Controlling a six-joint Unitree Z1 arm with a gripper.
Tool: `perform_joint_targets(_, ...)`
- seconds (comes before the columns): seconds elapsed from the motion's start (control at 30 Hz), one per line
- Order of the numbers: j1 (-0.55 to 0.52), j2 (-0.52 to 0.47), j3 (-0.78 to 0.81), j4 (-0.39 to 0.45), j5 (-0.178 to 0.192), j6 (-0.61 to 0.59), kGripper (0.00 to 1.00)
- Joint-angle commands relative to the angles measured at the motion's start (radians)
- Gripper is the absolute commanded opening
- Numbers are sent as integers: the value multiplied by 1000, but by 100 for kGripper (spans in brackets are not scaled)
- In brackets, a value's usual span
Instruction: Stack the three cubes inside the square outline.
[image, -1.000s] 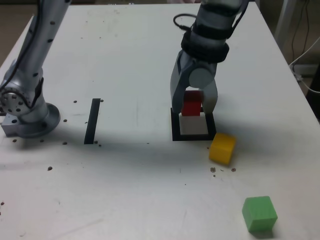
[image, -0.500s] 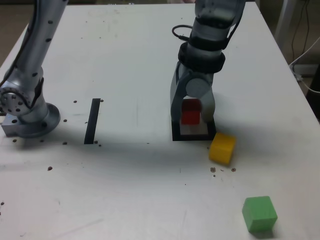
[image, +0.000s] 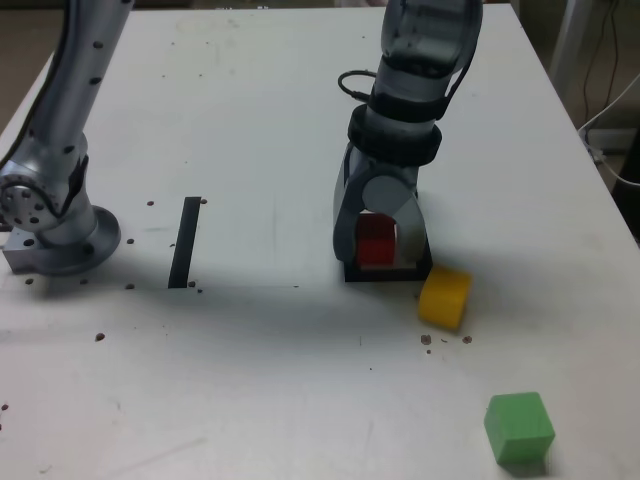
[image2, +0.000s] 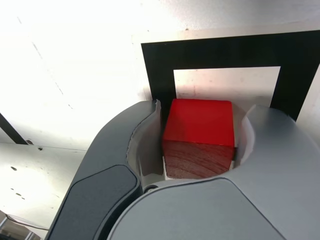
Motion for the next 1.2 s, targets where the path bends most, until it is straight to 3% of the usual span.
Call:
perform_joint_targets(0.0,-2,-7,2,-2,-1,2,99)
perform_joint_targets(0.2,-2,-37,4,-3,24,-13,99)
perform_joint_targets(0.5,-4,-99,-16,81,131,-81,99)
perform_joint_targets(0.8,-62,-91,-153,204,222,-75,100)
perform_joint_targets(0.97,-115,-62,-252,237,233,-28,100)
perform_joint_targets(1.17,-159,-28,-335,260,211,32,100)
